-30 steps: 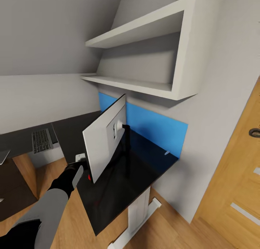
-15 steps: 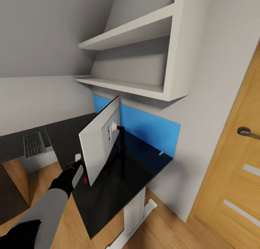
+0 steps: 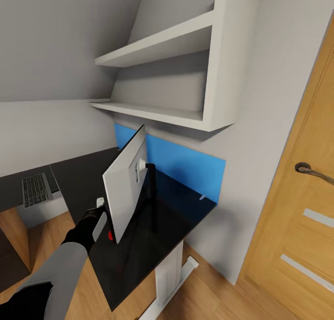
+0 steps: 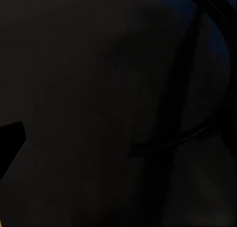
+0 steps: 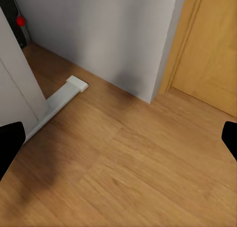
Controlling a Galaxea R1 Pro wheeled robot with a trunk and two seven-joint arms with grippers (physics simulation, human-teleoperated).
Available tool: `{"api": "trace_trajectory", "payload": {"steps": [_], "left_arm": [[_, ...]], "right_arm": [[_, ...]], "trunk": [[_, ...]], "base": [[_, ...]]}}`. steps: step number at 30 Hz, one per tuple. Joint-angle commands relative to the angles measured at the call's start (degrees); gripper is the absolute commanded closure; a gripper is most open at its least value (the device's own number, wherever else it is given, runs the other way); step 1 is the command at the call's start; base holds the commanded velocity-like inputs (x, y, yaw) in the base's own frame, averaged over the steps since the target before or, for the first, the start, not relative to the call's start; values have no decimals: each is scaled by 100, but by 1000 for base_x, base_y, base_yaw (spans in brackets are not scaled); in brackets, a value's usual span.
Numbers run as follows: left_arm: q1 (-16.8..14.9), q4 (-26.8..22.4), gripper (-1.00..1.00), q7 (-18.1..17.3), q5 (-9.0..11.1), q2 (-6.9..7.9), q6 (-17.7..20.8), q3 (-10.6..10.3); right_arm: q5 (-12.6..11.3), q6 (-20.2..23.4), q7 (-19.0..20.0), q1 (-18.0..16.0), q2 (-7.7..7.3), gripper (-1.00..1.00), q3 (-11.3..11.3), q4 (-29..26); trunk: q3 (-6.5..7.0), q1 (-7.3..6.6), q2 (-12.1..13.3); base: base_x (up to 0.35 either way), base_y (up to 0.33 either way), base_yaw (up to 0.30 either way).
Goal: In the bedroom, organize the workspace by keeping the computer under the desk, ensuring the monitor is on the desk, placing the keyboard on the desk next to the monitor, placing the mouse on the desk next to the keyboard, moving the folder from the swivel chair onto the desk next to the mouse, stacking the notebook on top of the folder with the pen on top of the notebook, and positioning the swivel chair next to the desk.
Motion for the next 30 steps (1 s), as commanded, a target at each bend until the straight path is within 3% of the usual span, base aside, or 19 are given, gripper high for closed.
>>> {"api": "trace_trajectory", "payload": {"steps": [1,22,30], "left_arm": [[-3,-10,-100,14,29,-6,26,18],[-3,-315,-100,15,21,25,26,32],[-5,-537,-100,15,18,29,44,205]], "right_arm": [[-29,-23,8,-7,0,-100,8,12],[-29,-21,8,-7,0,-100,11,12],[-29,-23,8,-7,0,-100,12,12]], "trunk": [[-6,0,-5],[-2,0,-5],[-2,0,-5]], "base": [[0,0,-14],[-44,0,-2],[-1,0,0]]}}
